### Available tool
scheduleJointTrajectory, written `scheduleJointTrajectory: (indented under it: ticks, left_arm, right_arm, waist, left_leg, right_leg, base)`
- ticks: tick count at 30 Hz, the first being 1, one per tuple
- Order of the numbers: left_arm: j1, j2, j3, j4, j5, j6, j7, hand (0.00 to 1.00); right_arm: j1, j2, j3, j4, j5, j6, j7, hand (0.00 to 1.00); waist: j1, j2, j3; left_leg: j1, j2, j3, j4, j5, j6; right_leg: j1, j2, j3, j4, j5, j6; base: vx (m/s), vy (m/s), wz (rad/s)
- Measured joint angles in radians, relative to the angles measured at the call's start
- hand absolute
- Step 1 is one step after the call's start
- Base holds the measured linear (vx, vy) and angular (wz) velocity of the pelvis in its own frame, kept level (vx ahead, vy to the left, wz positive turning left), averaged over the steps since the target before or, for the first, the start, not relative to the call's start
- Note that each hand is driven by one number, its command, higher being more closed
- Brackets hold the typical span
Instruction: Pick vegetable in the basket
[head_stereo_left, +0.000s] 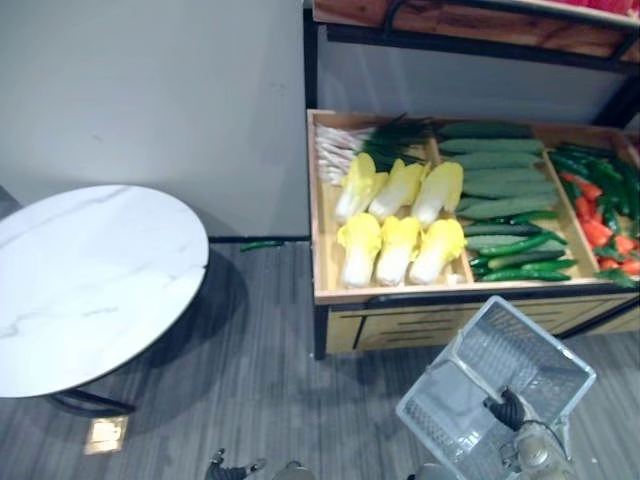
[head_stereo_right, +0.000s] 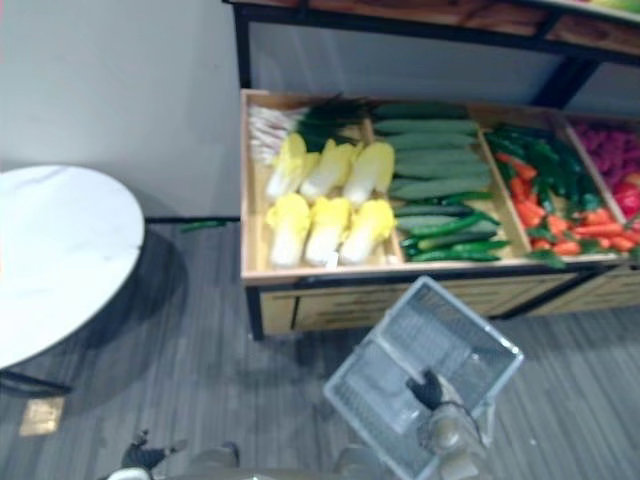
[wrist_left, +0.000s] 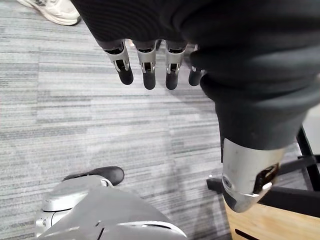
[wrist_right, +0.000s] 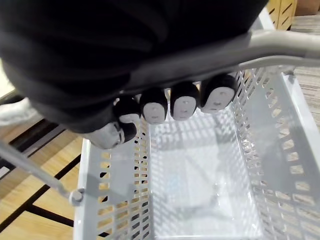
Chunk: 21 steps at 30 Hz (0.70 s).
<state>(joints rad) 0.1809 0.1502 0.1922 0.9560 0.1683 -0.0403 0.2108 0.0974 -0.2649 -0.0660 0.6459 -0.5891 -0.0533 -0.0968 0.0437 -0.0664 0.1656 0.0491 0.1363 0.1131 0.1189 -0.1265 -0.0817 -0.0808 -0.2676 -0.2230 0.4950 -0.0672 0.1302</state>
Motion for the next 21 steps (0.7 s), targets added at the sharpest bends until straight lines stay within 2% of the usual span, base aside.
scheduleJointTrajectory:
  ticks: [1, 2, 3, 4, 5, 7, 8, 11, 14, 21]
  left_arm:
    - [0.004, 0.000, 0.000, -0.001, 0.000, 0.000, 0.001, 0.00]
    - [0.013, 0.002, 0.000, -0.002, 0.000, 0.000, 0.001, 0.00]
    - [0.019, 0.020, 0.002, 0.002, 0.000, 0.002, 0.002, 0.00]
    - [0.020, 0.025, 0.004, 0.003, 0.000, 0.004, 0.002, 0.00]
    - [0.010, 0.021, 0.000, 0.002, 0.000, 0.005, 0.000, 0.00]
    - [-0.006, -0.012, -0.002, 0.002, 0.001, 0.005, 0.000, 0.00]
    - [-0.014, -0.039, -0.014, 0.002, 0.001, 0.005, -0.001, 0.00]
    - [-0.013, -0.043, -0.029, 0.001, 0.002, 0.002, -0.001, 0.00]
    - [-0.010, -0.041, -0.030, 0.001, 0.004, -0.001, -0.001, 0.00]
    - [0.002, -0.025, -0.032, 0.003, 0.013, -0.002, -0.001, 0.00]
  right_arm:
    - [0.016, -0.002, -0.016, 0.001, 0.002, 0.011, -0.001, 1.00]
    - [0.029, -0.001, -0.014, -0.003, 0.003, 0.010, -0.003, 1.00]
    - [0.034, 0.004, -0.009, -0.004, 0.004, 0.007, -0.003, 1.00]
    - [0.033, 0.004, -0.010, -0.004, 0.005, 0.005, -0.004, 1.00]
    - [0.031, 0.000, -0.013, -0.005, 0.005, -0.003, -0.007, 1.00]
    - [0.016, -0.003, -0.016, -0.003, 0.006, -0.007, -0.008, 1.00]
    - [0.023, -0.001, -0.039, 0.003, 0.010, -0.011, -0.008, 1.00]
    - [0.025, -0.004, -0.112, 0.050, 0.021, -0.008, -0.029, 1.00]
    - [0.026, -0.009, -0.126, 0.084, 0.032, -0.011, -0.029, 1.00]
    - [0.029, 0.003, -0.235, 0.194, 0.050, -0.011, -0.029, 1.00]
  waist:
    - [-0.006, 0.014, -0.006]
    - [-0.008, 0.015, -0.013]
    - [-0.012, -0.014, -0.031]
    - [-0.012, -0.014, -0.038]
    - [-0.013, -0.005, -0.046]
    - [-0.019, 0.011, -0.044]
    - [-0.027, 0.027, -0.046]
    - [-0.037, 0.047, -0.051]
    - [-0.038, 0.045, -0.050]
    - [-0.043, 0.054, -0.050]
  left_leg:
    - [0.009, 0.019, -0.015, -0.011, 0.006, -0.011]
    - [0.004, 0.020, -0.014, -0.016, 0.013, -0.022]
    - [-0.001, 0.023, -0.014, -0.033, 0.023, -0.040]
    - [-0.003, 0.031, -0.011, -0.056, 0.034, -0.056]
    - [-0.003, 0.053, -0.002, -0.099, 0.068, -0.074]
    - [-0.011, 0.067, 0.020, -0.152, 0.120, -0.085]
    - [-0.008, 0.075, 0.021, -0.186, 0.152, -0.087]
    - [0.000, 0.082, 0.049, -0.214, 0.169, -0.091]
    - [-0.004, 0.071, 0.070, -0.214, 0.169, -0.090]
    - [-0.010, 0.049, 0.119, -0.221, 0.175, -0.075]
  right_leg:
    - [-0.017, 0.004, -0.005, 0.031, -0.044, 0.012]
    - [-0.013, 0.009, -0.012, -0.013, -0.054, 0.015]
    - [0.011, 0.019, -0.028, -0.099, -0.069, 0.011]
    - [0.023, 0.031, -0.034, -0.133, -0.078, 0.010]
    - [0.022, 0.062, -0.051, -0.188, -0.079, 0.006]
    - [0.015, 0.089, -0.064, -0.237, -0.080, 0.006]
    - [0.016, 0.100, -0.076, -0.250, -0.079, 0.005]
    - [0.017, 0.110, -0.084, -0.256, -0.078, 0.002]
    - [0.019, 0.108, -0.074, -0.293, -0.057, -0.027]
    - [0.016, 0.104, -0.037, -0.371, 0.005, -0.006]
  base:
    - [0.08, -0.162, 0.32]
    - [0.06, -0.193, 0.30]
    - [0.05, -0.181, 0.13]
    - [0.05, -0.264, -0.05]
    - [0.02, -0.260, -0.17]
    - [-0.03, -0.245, -0.04]
    - [-0.05, -0.145, 0.13]
    - [-0.05, -0.065, 0.08]
    - [-0.08, 0.017, -0.10]
    - [-0.09, 0.041, -0.17]
